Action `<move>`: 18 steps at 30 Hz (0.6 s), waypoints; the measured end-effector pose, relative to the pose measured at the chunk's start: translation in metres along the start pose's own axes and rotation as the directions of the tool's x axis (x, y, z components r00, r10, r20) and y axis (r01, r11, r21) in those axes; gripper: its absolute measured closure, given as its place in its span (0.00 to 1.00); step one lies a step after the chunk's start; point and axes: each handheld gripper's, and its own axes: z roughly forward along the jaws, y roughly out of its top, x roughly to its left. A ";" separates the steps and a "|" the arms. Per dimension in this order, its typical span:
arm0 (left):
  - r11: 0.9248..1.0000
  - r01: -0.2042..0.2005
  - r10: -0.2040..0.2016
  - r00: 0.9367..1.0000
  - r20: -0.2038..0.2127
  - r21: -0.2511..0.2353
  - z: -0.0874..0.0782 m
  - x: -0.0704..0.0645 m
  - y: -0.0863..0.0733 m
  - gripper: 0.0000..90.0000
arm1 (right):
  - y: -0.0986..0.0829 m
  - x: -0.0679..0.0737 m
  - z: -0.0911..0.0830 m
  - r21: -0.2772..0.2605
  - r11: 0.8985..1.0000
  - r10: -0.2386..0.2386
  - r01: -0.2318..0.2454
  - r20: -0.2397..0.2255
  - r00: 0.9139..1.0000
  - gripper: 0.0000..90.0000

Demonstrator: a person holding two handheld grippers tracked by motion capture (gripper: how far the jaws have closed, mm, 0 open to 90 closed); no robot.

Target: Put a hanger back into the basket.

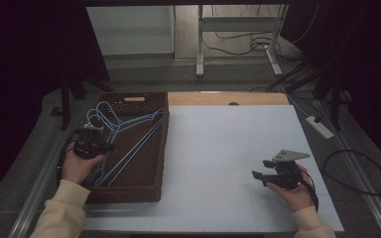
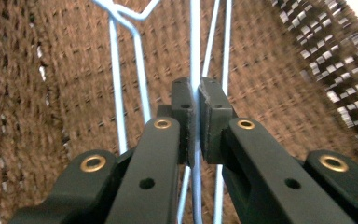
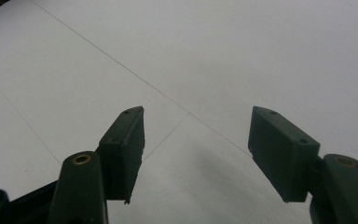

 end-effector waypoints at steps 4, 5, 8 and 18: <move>1.000 -0.011 0.011 0.999 -0.041 0.011 0.002 0.000 0.000 0.88 | 0.000 0.000 0.000 -0.001 1.000 0.002 -0.002 -0.001 1.000 0.41; 1.000 -0.014 0.014 0.999 -0.049 0.005 0.002 0.000 0.000 0.83 | 0.000 0.000 0.000 -0.001 1.000 0.002 -0.002 -0.002 1.000 0.41; 0.999 -0.026 0.024 0.998 -0.066 -0.026 -0.002 -0.003 0.000 0.67 | -0.001 0.000 0.001 -0.003 1.000 0.007 -0.007 -0.003 1.000 0.40; 0.953 -0.076 0.097 0.993 0.061 -0.292 -0.041 -0.030 -0.005 0.41 | -0.001 -0.001 -0.002 -0.016 1.000 0.002 -0.002 -0.012 1.000 0.40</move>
